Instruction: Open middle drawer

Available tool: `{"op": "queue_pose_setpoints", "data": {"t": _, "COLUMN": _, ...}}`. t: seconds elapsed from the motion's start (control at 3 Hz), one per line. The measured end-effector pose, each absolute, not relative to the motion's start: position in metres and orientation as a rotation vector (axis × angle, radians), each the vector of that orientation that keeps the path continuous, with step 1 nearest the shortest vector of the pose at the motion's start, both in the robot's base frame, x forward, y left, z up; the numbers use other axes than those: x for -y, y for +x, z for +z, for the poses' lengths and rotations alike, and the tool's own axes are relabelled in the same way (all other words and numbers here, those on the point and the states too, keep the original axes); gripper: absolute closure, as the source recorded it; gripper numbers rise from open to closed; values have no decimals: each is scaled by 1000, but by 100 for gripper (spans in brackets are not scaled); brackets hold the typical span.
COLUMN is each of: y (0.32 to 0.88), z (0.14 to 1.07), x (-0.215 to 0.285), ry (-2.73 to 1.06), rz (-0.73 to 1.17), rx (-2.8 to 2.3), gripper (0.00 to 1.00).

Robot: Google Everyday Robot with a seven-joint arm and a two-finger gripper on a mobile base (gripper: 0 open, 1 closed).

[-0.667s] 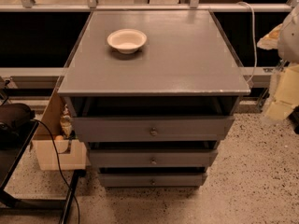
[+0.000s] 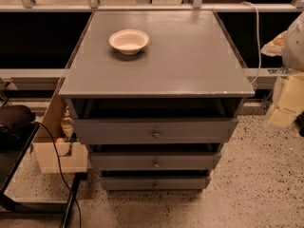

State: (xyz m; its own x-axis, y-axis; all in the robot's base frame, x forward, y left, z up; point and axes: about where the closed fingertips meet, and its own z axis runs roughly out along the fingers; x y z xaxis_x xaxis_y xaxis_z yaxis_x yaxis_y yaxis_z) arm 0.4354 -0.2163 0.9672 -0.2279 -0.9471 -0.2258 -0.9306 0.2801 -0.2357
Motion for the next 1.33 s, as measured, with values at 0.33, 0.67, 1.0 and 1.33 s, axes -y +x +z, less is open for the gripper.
{"op": "queue_pose_setpoints", "data": {"t": 0.33, "y": 430, "z": 942, "x": 216, "ry": -1668, "rz": -7, "rx": -2228, "gripper": 0}}
{"op": "queue_pose_setpoints", "data": {"t": 0.67, "y": 426, "z": 909, "x": 215, "ry": -1601, "rz": 56, "rx": -2216, "gripper": 0}}
{"op": "queue_pose_setpoints", "data": {"t": 1.0, "y": 422, "z": 872, "x": 206, "ry": -1542, "rz": 120, "rx": -2176, "gripper": 0}}
{"op": "queue_pose_setpoints", "data": {"t": 1.33, "y": 420, "z": 830, "x": 192, "ry": -1508, "rz": 169, "rx": -2118, "gripper": 0}}
